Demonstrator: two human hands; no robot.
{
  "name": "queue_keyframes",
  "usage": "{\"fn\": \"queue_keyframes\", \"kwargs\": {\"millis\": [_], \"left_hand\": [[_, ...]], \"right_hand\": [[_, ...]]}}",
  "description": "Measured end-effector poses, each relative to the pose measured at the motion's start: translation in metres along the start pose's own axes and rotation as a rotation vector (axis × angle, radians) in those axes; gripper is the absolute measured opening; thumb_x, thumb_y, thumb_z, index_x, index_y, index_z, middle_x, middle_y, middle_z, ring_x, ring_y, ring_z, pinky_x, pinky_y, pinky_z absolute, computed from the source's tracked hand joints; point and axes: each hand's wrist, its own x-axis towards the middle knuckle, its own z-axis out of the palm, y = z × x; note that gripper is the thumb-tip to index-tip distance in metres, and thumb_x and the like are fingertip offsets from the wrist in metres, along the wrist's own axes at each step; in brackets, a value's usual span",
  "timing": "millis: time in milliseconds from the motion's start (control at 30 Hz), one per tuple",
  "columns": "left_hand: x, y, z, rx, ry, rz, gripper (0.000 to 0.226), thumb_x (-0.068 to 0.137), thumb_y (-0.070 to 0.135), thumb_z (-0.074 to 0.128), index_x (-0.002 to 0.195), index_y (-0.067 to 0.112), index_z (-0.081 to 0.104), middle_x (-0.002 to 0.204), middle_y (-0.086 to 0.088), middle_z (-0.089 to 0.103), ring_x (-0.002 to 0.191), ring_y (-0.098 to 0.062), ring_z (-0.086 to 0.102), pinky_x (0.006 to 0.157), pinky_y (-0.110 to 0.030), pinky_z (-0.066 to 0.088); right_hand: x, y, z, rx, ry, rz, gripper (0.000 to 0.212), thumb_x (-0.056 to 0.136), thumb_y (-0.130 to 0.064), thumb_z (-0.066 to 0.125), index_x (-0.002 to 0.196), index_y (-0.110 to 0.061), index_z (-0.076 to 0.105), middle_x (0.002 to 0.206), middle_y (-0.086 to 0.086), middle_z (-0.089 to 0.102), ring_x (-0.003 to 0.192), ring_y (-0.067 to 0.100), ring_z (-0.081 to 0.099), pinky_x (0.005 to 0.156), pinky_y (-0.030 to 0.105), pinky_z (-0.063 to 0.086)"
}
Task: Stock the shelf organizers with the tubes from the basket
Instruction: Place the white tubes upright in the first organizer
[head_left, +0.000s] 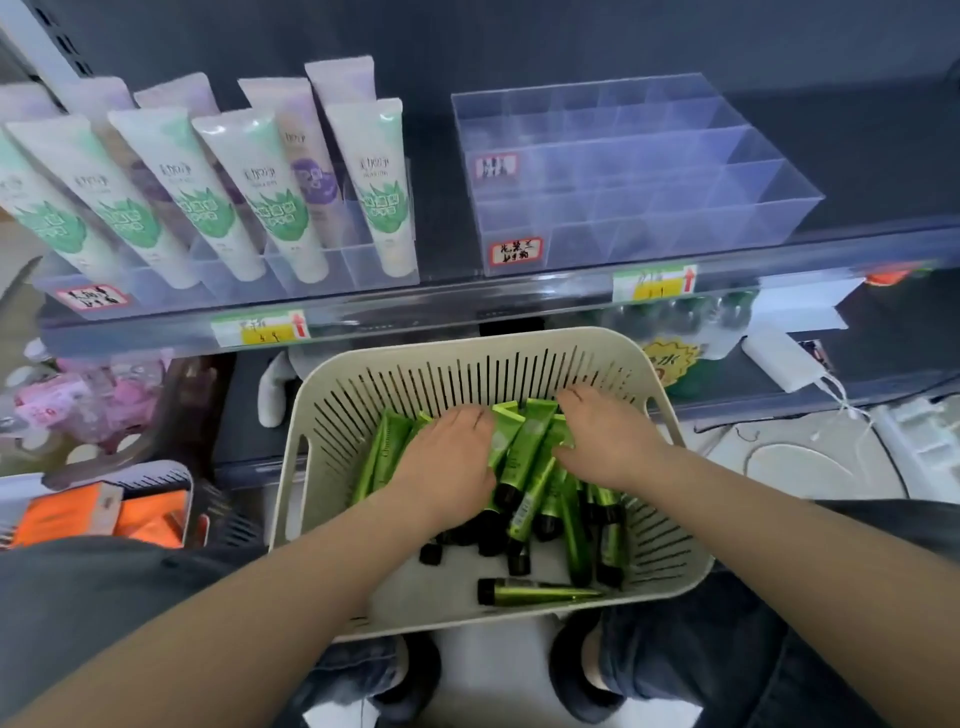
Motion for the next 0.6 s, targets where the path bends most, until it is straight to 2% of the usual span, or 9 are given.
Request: {"fn": "queue_keyframes", "kwargs": {"millis": [233,367,500,600], "left_hand": [[0.045,-0.009,0.022,-0.014,-0.072,0.071,0.054,0.084,0.018,0.052,0.135,0.008,0.038,0.132,-0.008,0.044,0.124,-0.024,0.042,0.107,-0.034,0.036],[0.068,-0.014,0.032,0.019,-0.141,0.118,0.058,0.085,0.016,0.051,0.14,0.008,0.034,0.139,-0.007,0.04,0.13,-0.023,0.038,0.111,-0.035,0.032],[0.081,-0.02,0.039,0.075,-0.213,0.182,0.054,0.086,0.017,0.051,0.138,0.008,0.037,0.134,-0.008,0.044,0.125,-0.023,0.04,0.107,-0.036,0.036],[0.087,-0.024,0.041,0.08,-0.207,0.211,0.048,0.088,0.018,0.051,0.134,0.009,0.041,0.127,-0.008,0.045,0.121,-0.024,0.042,0.104,-0.036,0.038]], "right_hand": [[0.048,0.008,0.016,0.063,-0.103,0.093,0.051,0.086,-0.034,0.058,0.127,-0.008,0.044,0.122,0.011,0.048,0.112,0.028,0.05,0.093,0.04,0.047],[0.069,0.009,0.026,0.074,-0.145,0.127,0.054,0.087,-0.038,0.056,0.129,-0.007,0.044,0.125,0.013,0.047,0.113,0.029,0.05,0.096,0.041,0.046],[0.08,0.009,0.033,0.051,-0.164,0.126,0.047,0.089,-0.036,0.053,0.125,-0.007,0.047,0.125,0.013,0.049,0.113,0.03,0.051,0.095,0.038,0.045],[0.085,0.007,0.036,0.047,-0.167,0.119,0.041,0.089,-0.035,0.054,0.12,-0.008,0.051,0.121,0.012,0.051,0.11,0.029,0.052,0.091,0.037,0.044]]}}
